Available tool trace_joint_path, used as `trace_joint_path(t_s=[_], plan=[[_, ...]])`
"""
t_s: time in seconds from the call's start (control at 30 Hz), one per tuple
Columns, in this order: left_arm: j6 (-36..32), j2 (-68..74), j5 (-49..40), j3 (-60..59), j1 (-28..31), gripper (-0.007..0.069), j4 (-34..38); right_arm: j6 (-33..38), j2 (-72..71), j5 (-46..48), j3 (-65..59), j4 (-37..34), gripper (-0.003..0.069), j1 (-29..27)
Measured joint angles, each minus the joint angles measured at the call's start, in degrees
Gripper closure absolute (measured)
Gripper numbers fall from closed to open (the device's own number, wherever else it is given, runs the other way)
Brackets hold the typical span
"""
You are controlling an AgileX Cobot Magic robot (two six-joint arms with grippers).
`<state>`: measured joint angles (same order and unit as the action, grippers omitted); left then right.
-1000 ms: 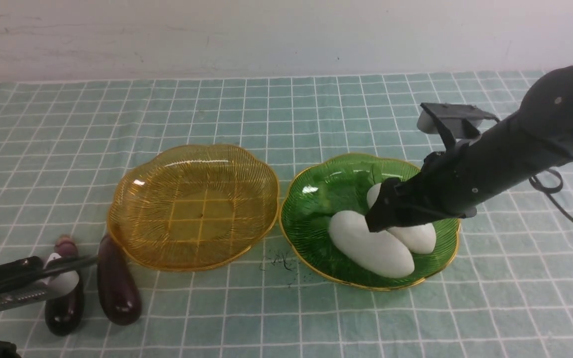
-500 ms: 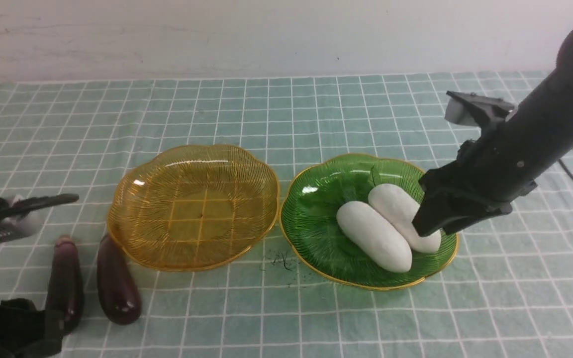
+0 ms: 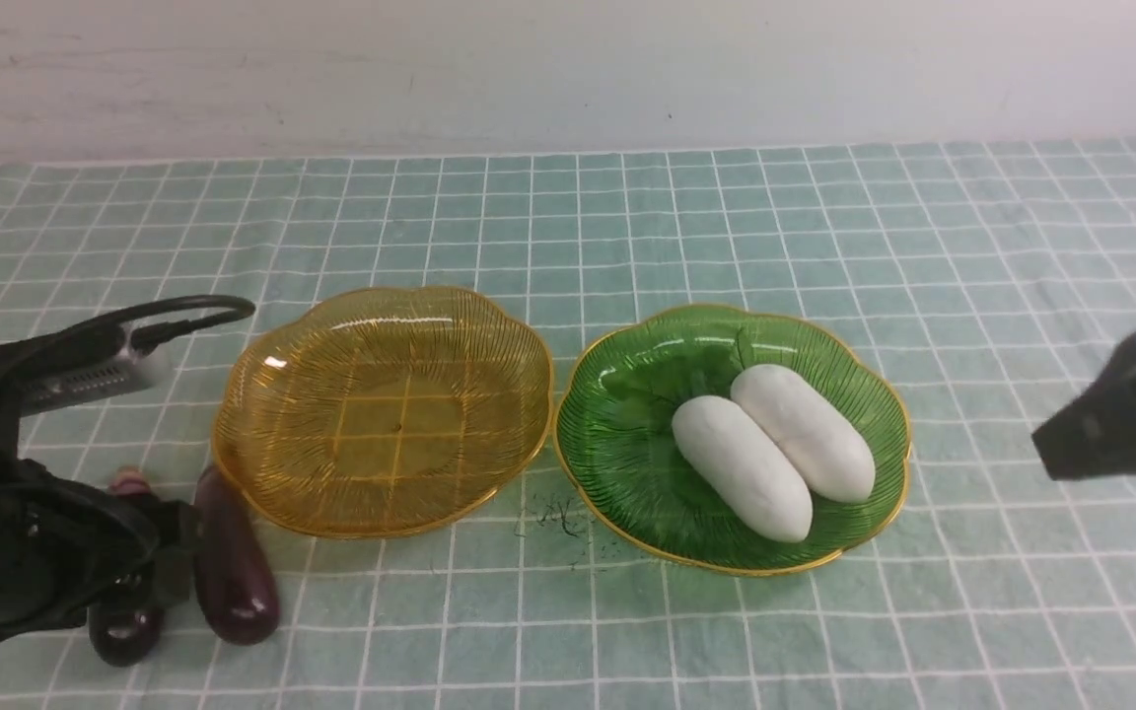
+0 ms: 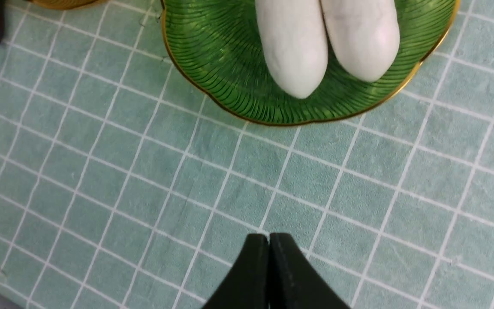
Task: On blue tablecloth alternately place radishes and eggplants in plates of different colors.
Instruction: 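Pick up the eggplant and place it in the yellow plate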
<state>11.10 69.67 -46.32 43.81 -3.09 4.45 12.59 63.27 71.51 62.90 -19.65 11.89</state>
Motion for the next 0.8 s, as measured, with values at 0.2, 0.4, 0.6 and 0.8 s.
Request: trace_joint_path(t_s=[0.2,0.4,0.6,0.8], plan=[[3.04,8.41,2.29,0.83,0.0,0.0135,-6.31,0.0,-7.69,0.52,-5.36,0.06,0.0673,0.0],[10.32,15.17,4.97,0.83,0.0,0.0135,-15.11,0.0,-9.23,0.7,-6.69,0.67,0.0673,0.0],[18.32,19.53,7.47,0.9,0.0,0.0135,-20.66,0.0,-9.23,0.7,-6.74,1.43,0.0673,0.0],[19.7,23.78,8.42,0.9,0.0,0.0135,-21.82,0.0,-9.23,0.7,-6.74,1.55,0.0673,0.0]])
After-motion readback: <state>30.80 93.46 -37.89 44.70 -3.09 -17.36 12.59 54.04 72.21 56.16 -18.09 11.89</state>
